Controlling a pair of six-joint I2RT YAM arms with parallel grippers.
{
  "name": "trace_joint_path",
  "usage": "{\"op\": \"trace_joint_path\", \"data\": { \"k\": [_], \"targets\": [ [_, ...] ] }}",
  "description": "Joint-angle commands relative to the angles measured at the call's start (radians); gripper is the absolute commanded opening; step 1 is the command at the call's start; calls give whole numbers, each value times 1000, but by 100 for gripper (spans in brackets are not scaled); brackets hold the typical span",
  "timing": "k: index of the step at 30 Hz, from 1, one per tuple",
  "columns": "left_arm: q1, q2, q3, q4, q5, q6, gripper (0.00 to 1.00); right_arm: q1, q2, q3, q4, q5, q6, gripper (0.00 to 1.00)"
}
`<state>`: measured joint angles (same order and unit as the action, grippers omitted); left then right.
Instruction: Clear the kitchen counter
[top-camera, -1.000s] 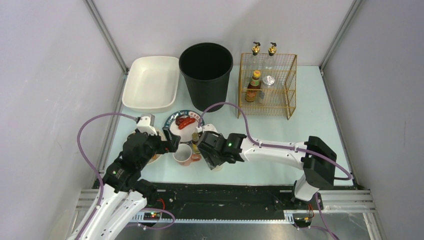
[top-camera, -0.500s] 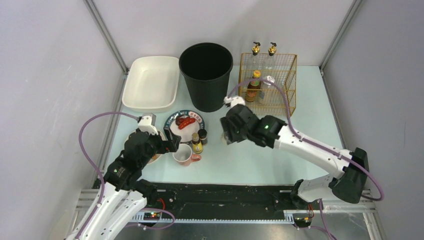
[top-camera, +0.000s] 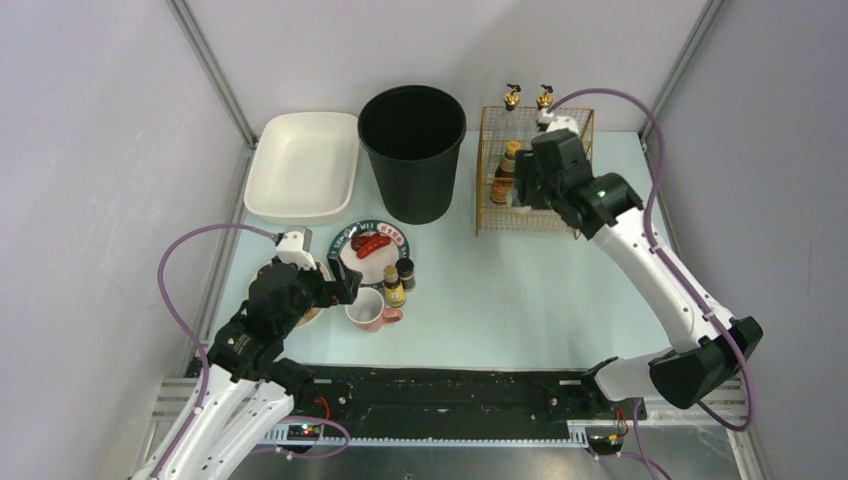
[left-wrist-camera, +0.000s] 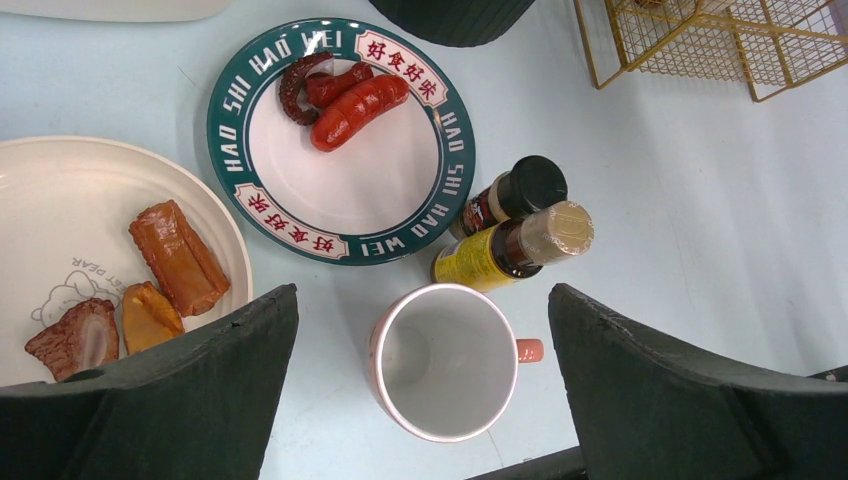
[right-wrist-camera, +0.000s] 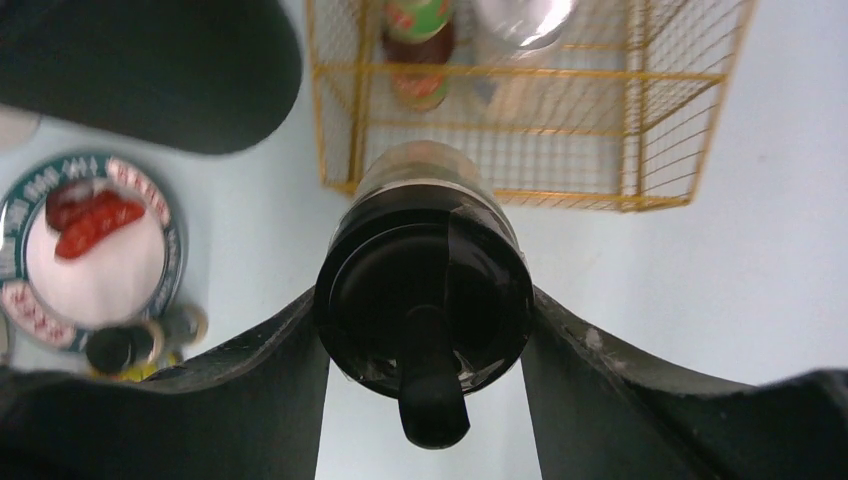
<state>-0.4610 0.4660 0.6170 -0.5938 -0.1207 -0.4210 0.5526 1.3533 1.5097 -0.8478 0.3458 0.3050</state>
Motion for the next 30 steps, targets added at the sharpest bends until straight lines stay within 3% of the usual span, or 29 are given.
{"op": "trace_joint_path", "data": {
  "k": [1,11,26,30],
  "targets": [
    [-8,0,28,12,-2,-11,98,-110,41,121,15,54,-5,7],
    [-7,-3,28,11,-7,-9,98,-304,167,251,86,57,25,7],
    [-6,-2,28,10,-13,-6,98,-410,391,366,143,65,-18,3],
    [-6,7,29,8,-13,-6,98,-427,441,361,175,-8,-6,3]
  ]
}}
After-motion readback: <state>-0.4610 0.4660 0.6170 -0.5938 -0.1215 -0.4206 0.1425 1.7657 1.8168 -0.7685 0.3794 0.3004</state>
